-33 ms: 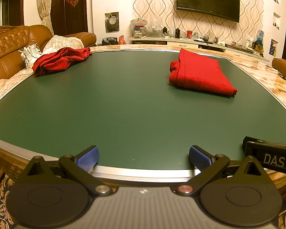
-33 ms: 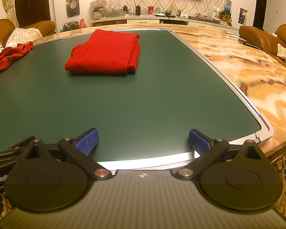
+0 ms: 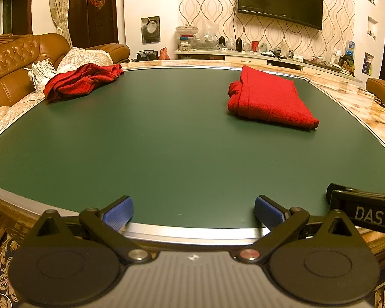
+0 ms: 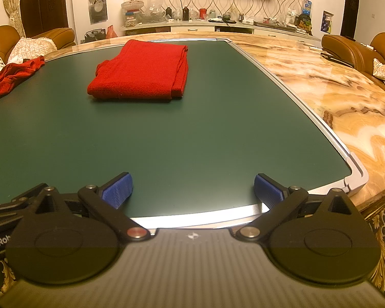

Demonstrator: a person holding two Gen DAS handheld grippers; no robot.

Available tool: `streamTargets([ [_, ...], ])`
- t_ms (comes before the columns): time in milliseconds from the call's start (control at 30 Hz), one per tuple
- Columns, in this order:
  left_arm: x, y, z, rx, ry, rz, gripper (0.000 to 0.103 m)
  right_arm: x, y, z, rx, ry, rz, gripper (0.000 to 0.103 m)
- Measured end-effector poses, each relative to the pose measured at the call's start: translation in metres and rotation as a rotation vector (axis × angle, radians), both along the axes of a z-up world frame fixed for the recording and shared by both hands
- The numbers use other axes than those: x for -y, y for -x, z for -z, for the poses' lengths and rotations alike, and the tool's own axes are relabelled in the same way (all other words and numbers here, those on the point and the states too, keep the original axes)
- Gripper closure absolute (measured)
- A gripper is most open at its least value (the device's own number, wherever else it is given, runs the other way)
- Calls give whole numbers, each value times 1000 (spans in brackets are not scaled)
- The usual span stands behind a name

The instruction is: Organize soft objects

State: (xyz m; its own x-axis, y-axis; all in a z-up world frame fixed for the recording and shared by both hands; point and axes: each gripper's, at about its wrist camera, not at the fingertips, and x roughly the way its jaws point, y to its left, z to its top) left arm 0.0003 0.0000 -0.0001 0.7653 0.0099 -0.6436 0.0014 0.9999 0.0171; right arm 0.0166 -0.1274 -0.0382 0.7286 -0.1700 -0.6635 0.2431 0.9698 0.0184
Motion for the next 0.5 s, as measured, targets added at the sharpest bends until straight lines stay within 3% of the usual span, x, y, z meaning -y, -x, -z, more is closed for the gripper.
streamTargets([
  [500,-1,2,1,2,1,1,0,0,1,0,0,0,0,0],
])
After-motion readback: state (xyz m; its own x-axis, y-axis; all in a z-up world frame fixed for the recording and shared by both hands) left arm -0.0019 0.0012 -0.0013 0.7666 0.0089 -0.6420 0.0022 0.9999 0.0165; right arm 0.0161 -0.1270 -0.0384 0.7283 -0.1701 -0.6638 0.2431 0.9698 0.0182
